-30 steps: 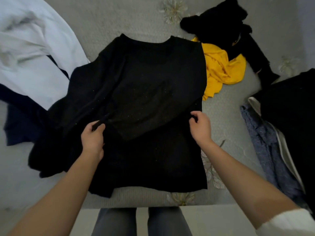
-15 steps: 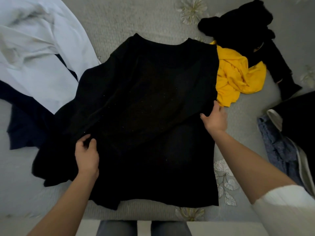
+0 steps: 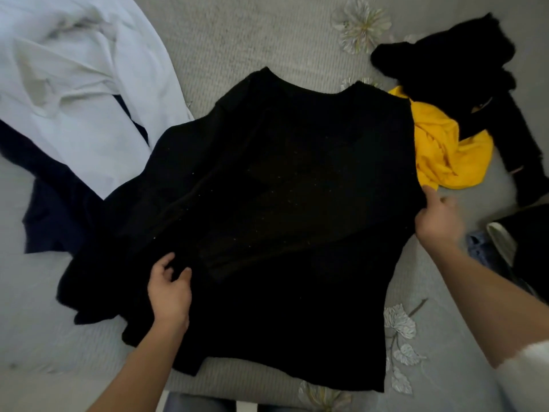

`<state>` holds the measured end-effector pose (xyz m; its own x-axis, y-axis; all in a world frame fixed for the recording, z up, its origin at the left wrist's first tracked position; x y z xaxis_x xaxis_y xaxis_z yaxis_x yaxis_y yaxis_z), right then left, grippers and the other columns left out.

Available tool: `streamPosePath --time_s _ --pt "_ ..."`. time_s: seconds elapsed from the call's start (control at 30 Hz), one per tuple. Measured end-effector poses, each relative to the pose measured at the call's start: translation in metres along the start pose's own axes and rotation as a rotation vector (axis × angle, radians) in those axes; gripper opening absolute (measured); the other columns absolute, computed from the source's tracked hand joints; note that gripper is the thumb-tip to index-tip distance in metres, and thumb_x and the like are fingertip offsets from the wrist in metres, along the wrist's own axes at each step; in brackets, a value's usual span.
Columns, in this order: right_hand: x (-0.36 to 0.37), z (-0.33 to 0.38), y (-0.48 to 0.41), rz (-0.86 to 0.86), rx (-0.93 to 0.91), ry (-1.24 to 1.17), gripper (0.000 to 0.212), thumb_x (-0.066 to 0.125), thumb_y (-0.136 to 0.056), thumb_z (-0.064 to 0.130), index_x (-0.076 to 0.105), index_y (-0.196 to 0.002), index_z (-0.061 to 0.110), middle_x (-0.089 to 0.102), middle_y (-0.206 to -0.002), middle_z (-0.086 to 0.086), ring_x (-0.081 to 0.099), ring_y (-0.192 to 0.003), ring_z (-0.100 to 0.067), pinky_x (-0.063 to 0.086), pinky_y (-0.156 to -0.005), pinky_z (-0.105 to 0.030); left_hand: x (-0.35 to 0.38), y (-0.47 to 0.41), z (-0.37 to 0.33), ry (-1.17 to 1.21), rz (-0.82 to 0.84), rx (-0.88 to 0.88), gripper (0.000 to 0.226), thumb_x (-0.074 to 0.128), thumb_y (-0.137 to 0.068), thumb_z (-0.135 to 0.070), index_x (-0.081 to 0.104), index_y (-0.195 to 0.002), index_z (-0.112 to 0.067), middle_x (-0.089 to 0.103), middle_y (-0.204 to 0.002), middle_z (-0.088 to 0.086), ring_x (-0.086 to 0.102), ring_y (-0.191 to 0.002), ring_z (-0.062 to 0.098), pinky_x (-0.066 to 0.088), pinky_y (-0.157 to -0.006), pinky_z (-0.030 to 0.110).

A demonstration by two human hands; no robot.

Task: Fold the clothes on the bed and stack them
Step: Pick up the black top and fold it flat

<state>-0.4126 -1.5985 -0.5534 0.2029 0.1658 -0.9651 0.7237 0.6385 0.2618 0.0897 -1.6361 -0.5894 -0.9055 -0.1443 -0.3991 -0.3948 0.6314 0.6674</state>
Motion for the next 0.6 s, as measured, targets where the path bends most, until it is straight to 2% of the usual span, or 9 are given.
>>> streamPosePath --time_s 0.1,0.23,0.3,0.37,0.4,0.43,0.47,0.53,0.6 --pt "0.003 0.015 0.009 0.068 -0.088 0.045 0.072 0.057 -0.079 -0.001 0.026 -0.144 0.008 0.038 -0.128 -0.036 0.038 -0.115 -0.050 0.036 -0.094 -0.053 0.003 0.007 0.008 -0.108 0.022 -0.050 0.047 0.054 -0.090 -0.003 0.042 -0.134 -0.012 0.046 -0.135 0.015 0.050 -0.115 0.027 0.043 -0.095 0.035" --pt "0.015 0.096 0.060 0.066 -0.572 0.129 0.082 0.072 -0.052 -0.010 0.049 -0.130 0.001 0.048 -0.125 -0.036 0.048 -0.113 -0.054 0.046 -0.083 -0.058 -0.032 0.008 -0.008 -0.245 -0.132 0.131 0.034 0.055 -0.088 -0.006 0.052 -0.122 -0.006 0.053 -0.121 0.016 0.051 -0.096 0.018 0.041 -0.086 0.030" --pt "0.028 0.139 0.096 0.155 -0.744 0.162 0.073 0.071 -0.067 0.002 0.045 -0.135 0.008 0.042 -0.137 -0.028 0.042 -0.126 -0.045 0.043 -0.093 -0.052 -0.062 0.004 -0.009 -0.204 -0.251 0.154 0.028 0.052 -0.089 -0.007 0.054 -0.116 -0.003 0.054 -0.109 0.017 0.052 -0.092 0.022 0.042 -0.082 0.031" --pt "0.053 0.166 0.125 0.369 -0.771 0.189 0.057 0.051 -0.090 0.023 0.031 -0.144 0.019 0.021 -0.153 -0.016 0.018 -0.141 -0.033 0.027 -0.109 -0.045 -0.091 -0.006 0.000 -0.064 -0.351 0.058 0.025 0.048 -0.088 -0.011 0.055 -0.109 0.002 0.051 -0.095 0.013 0.051 -0.076 0.020 0.043 -0.067 0.029" --pt "0.067 0.172 0.133 0.477 -0.741 0.215 0.053 0.042 -0.095 0.029 0.027 -0.145 0.022 0.013 -0.155 -0.012 0.011 -0.143 -0.031 0.022 -0.111 -0.043 -0.102 -0.012 0.007 0.059 -0.363 -0.032 0.026 0.047 -0.088 -0.014 0.055 -0.106 0.002 0.050 -0.091 0.012 0.049 -0.069 0.018 0.043 -0.059 0.027" --pt "0.077 0.177 0.139 0.562 -0.699 0.234 0.051 0.038 -0.096 0.031 0.026 -0.145 0.022 0.010 -0.155 -0.011 0.008 -0.143 -0.030 0.022 -0.112 -0.043 -0.106 -0.018 0.017 0.206 -0.336 -0.153 0.028 0.045 -0.089 -0.018 0.054 -0.109 -0.002 0.051 -0.092 0.013 0.052 -0.070 0.018 0.045 -0.058 0.027" --pt "0.081 0.180 0.143 0.602 -0.657 0.228 0.050 0.038 -0.096 0.032 0.027 -0.144 0.021 0.010 -0.155 -0.012 0.009 -0.142 -0.031 0.023 -0.111 -0.043 -0.104 -0.022 0.027 0.347 -0.266 -0.303 0.038 0.043 -0.092 -0.025 0.049 -0.124 -0.005 0.055 -0.105 0.015 0.058 -0.085 0.023 0.050 -0.070 0.030" --pt "0.080 0.184 0.145 0.594 -0.577 0.174 0.048 0.040 -0.096 0.031 0.030 -0.142 0.019 0.013 -0.154 -0.013 0.013 -0.141 -0.031 0.025 -0.110 -0.043 -0.097 -0.022 0.038 0.501 -0.143 -0.574 0.057 0.040 -0.095 -0.038 0.027 -0.144 -0.011 0.039 -0.142 0.014 0.045 -0.126 0.028 0.039 -0.103 0.036" --pt "0.075 0.187 0.148 0.585 -0.518 0.101 0.048 0.040 -0.097 0.031 0.030 -0.143 0.019 0.017 -0.153 -0.013 0.015 -0.141 -0.029 0.026 -0.111 -0.042 -0.092 -0.017 0.033 0.572 -0.085 -0.702 0.062 0.042 -0.094 -0.043 0.022 -0.146 -0.015 0.031 -0.148 0.011 0.041 -0.131 0.026 0.035 -0.105 0.034"
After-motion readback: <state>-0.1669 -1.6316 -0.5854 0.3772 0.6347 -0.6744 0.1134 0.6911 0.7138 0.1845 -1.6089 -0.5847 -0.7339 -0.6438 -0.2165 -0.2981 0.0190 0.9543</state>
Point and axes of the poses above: each hand's wrist, its own y-axis away from the middle knuckle, its own x-axis out of the palm, z = x × y, the point moved 8 cm from there along -y, towards the middle knuckle
